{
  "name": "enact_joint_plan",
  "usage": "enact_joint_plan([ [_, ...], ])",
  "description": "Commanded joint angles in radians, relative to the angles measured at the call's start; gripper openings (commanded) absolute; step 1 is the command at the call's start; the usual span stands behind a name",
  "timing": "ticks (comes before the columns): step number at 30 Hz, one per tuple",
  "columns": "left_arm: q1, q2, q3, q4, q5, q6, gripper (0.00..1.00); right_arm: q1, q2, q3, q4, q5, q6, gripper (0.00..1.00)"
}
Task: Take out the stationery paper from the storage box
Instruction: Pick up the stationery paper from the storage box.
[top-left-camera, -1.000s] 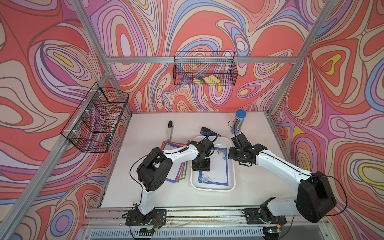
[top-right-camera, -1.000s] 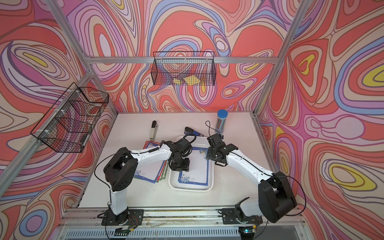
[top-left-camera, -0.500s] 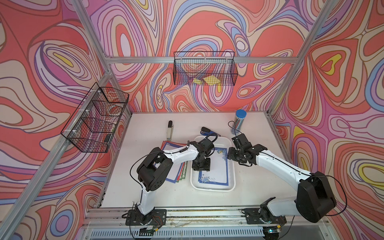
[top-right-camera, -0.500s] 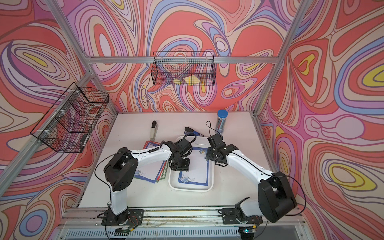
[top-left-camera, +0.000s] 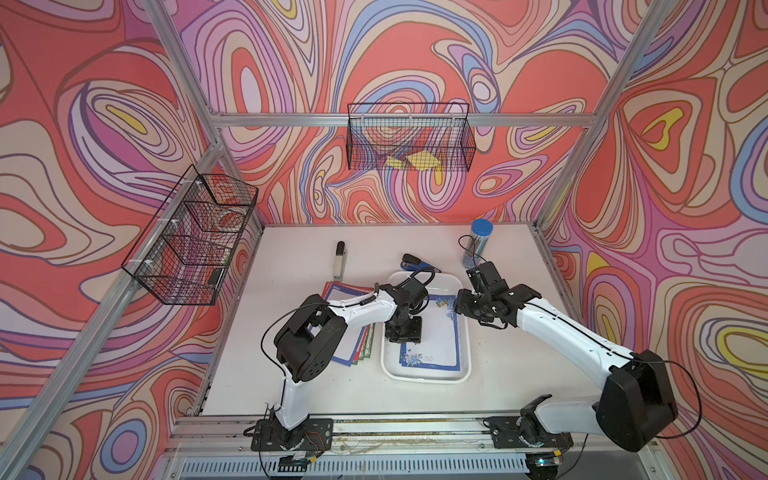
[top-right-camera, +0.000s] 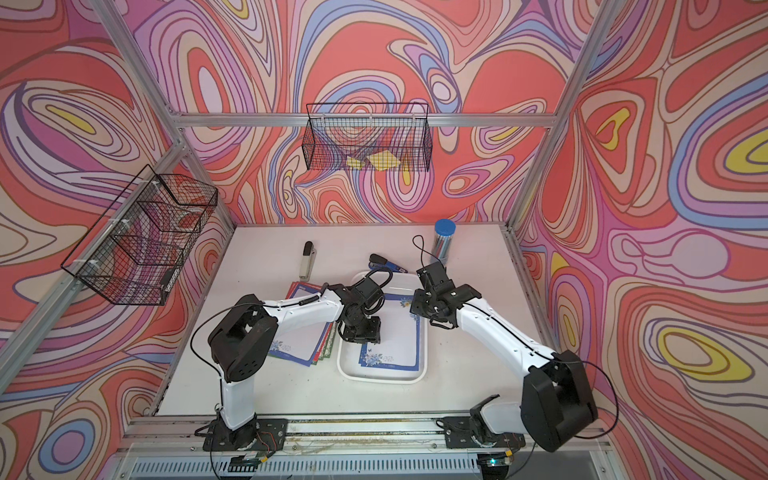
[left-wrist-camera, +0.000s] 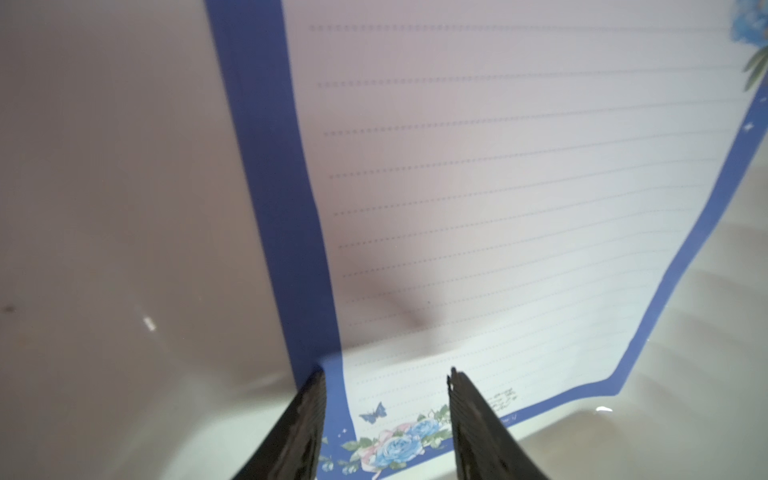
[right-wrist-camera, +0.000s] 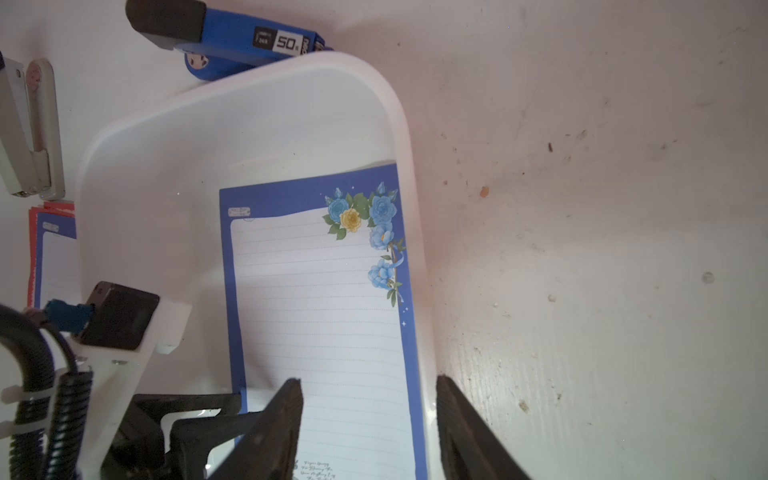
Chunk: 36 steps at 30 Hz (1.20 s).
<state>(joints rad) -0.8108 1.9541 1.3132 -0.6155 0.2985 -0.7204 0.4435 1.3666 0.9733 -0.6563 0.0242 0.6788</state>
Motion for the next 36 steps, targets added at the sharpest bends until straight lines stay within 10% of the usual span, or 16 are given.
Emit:
enact_joint_plan([
  [1, -0.006, 0.032, -0.039, 0.071, 0.084, -0.021, 0.50, -0.005, 0.029, -0.039, 0.024, -0.054, 0.038, 0.56],
  [36, -0.007, 0.068, -0.091, 0.205, 0.206, -0.074, 0.47, -0.005, 0.022, -0.002, -0.054, 0.000, 0.011, 0.40],
])
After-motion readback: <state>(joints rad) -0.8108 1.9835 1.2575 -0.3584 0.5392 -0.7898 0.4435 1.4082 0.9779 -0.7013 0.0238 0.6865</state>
